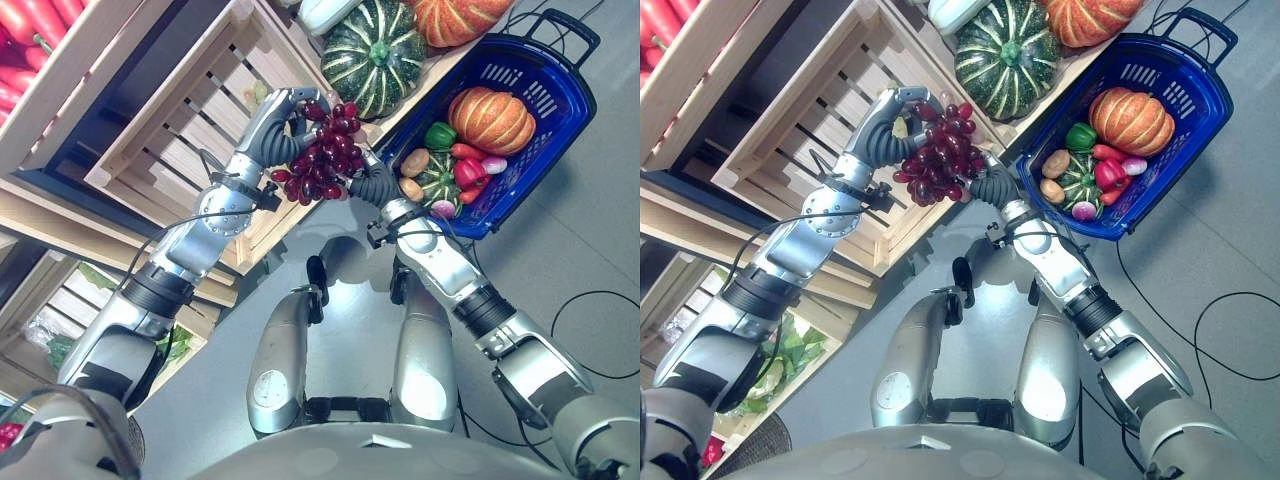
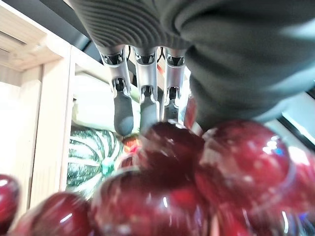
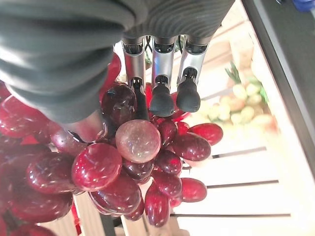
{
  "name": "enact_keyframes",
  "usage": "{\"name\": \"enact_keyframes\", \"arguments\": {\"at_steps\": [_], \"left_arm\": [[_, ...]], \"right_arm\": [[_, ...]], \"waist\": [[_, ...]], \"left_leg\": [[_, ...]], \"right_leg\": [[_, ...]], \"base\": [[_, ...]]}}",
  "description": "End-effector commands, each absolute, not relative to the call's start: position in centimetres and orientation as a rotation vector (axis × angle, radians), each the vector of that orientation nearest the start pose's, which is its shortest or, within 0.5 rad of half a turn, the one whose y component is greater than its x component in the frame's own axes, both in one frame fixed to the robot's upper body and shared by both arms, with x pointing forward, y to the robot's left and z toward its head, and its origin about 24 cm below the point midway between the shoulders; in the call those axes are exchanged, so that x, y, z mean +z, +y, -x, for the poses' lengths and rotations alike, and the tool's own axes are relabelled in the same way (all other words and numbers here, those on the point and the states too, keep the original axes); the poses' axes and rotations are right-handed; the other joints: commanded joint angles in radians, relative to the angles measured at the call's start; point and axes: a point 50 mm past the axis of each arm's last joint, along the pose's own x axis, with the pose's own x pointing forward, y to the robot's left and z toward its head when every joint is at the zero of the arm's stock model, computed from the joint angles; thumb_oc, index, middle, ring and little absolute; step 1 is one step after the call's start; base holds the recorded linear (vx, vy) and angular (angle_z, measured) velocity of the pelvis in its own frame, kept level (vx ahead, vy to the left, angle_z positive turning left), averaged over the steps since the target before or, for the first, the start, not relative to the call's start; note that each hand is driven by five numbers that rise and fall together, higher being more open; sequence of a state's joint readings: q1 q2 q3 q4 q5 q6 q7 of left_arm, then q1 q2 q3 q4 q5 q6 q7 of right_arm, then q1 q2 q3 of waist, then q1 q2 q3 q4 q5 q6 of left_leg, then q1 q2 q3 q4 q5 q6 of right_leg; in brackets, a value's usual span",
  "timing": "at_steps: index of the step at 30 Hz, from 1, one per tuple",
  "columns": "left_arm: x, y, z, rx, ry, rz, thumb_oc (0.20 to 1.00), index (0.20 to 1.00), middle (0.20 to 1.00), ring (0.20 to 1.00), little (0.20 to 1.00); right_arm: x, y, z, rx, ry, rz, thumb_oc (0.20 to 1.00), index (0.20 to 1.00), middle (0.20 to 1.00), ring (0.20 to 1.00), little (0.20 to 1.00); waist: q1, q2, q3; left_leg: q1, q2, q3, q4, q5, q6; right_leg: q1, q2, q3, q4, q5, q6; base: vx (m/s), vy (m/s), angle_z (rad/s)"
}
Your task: Pick up fruits and vegetables into the basket
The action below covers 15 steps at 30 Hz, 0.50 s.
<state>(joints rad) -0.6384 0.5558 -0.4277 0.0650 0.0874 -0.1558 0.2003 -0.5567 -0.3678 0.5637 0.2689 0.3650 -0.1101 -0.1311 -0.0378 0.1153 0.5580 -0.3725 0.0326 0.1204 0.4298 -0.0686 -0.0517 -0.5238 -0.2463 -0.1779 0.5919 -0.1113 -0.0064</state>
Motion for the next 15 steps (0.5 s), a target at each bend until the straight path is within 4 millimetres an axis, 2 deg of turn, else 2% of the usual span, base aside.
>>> {"name": "enact_keyframes", "arguments": {"at_steps": [1,15], "left_arm": [[22.4,11.0,-30.6,-0.281,-0.803,-0.580,1.000,1.000,1.000,1.000,1.000],[22.9,11.1,-29.7,-0.318,-0.804,-0.389,1.000,1.000,1.000,1.000,1.000]], "right_arm": [[16.8,-4.6,-30.9,0.573,-0.475,-0.088,0.200,0.200,0.200,0.200,0.200],[17.9,-3.7,-29.6,0.688,-0.475,-0.338,0.200,0.200,0.200,0.200,0.200]], "waist": [[0.003,0.002,-0.038],[0.015,-0.004,-0.038]], "left_leg": [[0.021,-0.016,0.034,0.029,-0.050,0.030],[0.040,-0.016,0.027,0.014,-0.044,0.035]], "right_leg": [[0.114,-0.016,-0.014,-0.066,-0.024,0.071],[0.140,-0.008,-0.025,-0.085,-0.017,0.070]], "base": [[0.01,-0.035,0.01],[0.01,-0.029,0.02]]}}
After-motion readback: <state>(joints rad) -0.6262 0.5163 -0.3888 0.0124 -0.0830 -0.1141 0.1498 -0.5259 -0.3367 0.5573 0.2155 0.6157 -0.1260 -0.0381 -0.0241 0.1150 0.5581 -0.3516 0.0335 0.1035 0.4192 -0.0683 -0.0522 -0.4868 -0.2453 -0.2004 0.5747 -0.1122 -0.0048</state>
